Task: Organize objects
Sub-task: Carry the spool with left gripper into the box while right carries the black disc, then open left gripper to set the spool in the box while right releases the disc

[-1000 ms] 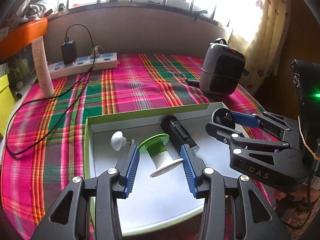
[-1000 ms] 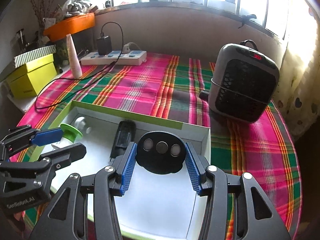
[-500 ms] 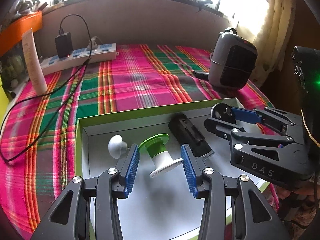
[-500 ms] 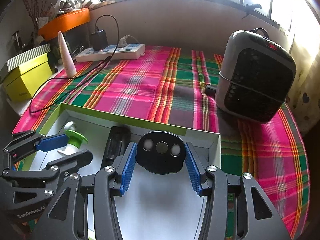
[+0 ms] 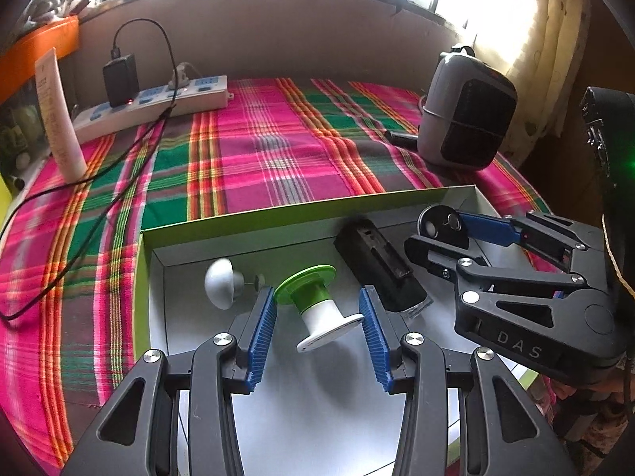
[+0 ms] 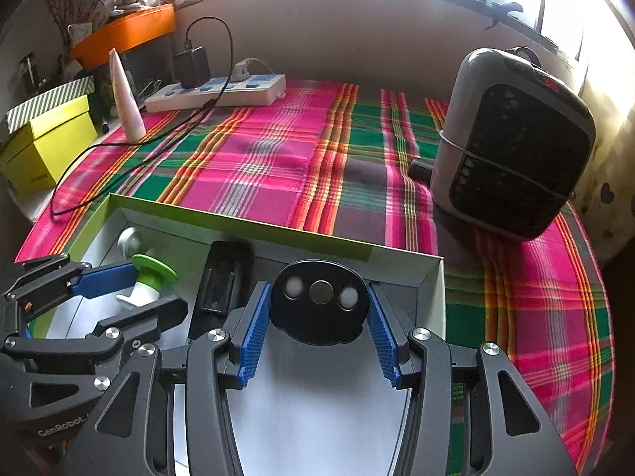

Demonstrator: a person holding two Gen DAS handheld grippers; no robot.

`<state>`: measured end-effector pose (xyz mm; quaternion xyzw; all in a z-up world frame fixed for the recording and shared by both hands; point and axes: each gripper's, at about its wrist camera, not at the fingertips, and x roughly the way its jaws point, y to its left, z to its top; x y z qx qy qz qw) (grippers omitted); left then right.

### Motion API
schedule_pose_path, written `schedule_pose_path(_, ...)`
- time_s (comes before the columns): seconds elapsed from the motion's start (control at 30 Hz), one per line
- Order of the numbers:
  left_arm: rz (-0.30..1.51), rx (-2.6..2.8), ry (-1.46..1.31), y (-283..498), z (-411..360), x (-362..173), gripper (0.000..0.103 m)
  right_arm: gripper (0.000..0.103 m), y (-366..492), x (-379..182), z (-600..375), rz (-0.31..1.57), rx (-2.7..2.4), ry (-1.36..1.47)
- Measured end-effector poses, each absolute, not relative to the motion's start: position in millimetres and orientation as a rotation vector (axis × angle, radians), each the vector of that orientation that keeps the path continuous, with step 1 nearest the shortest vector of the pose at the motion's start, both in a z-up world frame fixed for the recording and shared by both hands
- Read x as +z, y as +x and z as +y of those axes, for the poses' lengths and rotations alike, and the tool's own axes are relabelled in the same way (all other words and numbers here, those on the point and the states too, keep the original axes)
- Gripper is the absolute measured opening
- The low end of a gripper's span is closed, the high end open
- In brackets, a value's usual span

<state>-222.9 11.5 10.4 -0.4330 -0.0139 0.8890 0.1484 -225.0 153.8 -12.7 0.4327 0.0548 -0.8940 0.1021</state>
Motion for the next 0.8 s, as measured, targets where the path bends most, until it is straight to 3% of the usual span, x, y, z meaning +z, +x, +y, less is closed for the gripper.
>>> schedule_pose_path(0.8, -0.048, 2.555, -1.247, -224.3, 10.9, 10.8, 0.042, 0.049, -225.2, -15.2, 152.3, 0.186, -2.654, 1.307)
